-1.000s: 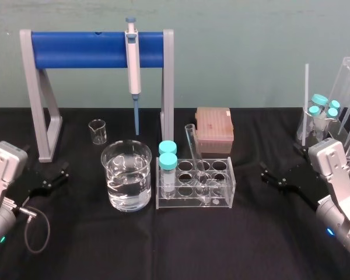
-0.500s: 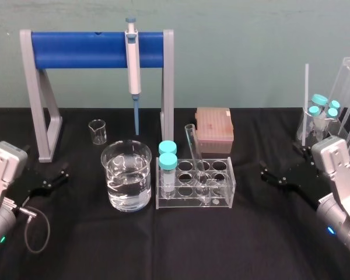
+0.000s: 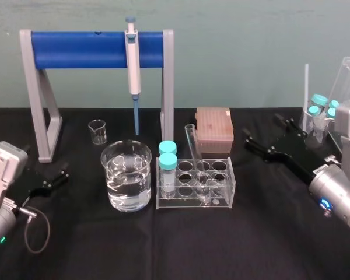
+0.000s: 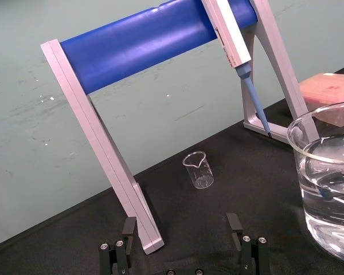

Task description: Hold the test tube with one hand and immerse one end into the beaker, then return it to the test tube rack.

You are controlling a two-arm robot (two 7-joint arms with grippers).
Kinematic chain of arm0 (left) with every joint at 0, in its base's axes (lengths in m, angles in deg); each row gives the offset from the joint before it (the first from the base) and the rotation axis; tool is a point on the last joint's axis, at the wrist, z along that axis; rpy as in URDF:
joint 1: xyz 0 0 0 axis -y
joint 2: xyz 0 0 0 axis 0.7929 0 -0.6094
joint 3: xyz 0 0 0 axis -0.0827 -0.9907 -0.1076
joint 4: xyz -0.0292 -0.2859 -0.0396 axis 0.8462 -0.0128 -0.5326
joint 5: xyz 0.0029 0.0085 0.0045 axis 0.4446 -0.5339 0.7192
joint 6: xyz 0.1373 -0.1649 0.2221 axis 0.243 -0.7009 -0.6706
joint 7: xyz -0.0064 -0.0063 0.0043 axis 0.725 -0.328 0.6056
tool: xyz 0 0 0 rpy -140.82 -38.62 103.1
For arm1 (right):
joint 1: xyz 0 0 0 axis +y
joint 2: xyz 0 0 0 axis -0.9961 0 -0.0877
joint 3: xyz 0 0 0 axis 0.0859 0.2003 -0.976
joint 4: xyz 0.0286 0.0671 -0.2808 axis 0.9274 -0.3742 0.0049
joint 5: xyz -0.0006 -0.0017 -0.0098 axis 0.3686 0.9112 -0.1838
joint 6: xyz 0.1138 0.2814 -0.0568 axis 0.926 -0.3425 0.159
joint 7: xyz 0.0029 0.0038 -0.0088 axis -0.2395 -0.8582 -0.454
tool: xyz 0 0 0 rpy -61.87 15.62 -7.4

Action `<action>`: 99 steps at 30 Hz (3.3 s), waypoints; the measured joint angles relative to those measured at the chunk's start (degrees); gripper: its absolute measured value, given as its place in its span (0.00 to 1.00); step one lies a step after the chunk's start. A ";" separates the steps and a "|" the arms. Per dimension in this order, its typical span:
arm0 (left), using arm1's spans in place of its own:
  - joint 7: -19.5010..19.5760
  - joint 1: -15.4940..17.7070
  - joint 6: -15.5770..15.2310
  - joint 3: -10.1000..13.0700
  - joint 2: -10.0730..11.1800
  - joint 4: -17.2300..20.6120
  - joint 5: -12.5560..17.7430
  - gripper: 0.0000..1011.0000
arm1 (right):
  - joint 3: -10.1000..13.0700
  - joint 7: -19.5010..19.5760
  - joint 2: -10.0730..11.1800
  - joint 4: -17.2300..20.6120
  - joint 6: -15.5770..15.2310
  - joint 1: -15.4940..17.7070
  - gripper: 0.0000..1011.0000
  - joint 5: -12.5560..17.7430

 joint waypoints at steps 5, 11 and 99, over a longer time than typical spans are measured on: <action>0.00 0.00 0.00 0.00 0.00 0.00 0.00 0.99 | -0.19 -3.29 -0.23 1.25 -0.48 -0.44 0.99 0.63; 0.00 0.00 0.00 0.00 0.00 0.00 0.00 0.99 | -0.82 -6.97 -0.65 2.11 -0.89 -0.68 0.99 0.75; 0.00 0.00 0.00 0.00 0.00 0.00 0.00 0.99 | -6.70 -16.24 -11.10 -15.30 -3.92 -13.06 0.36 -7.87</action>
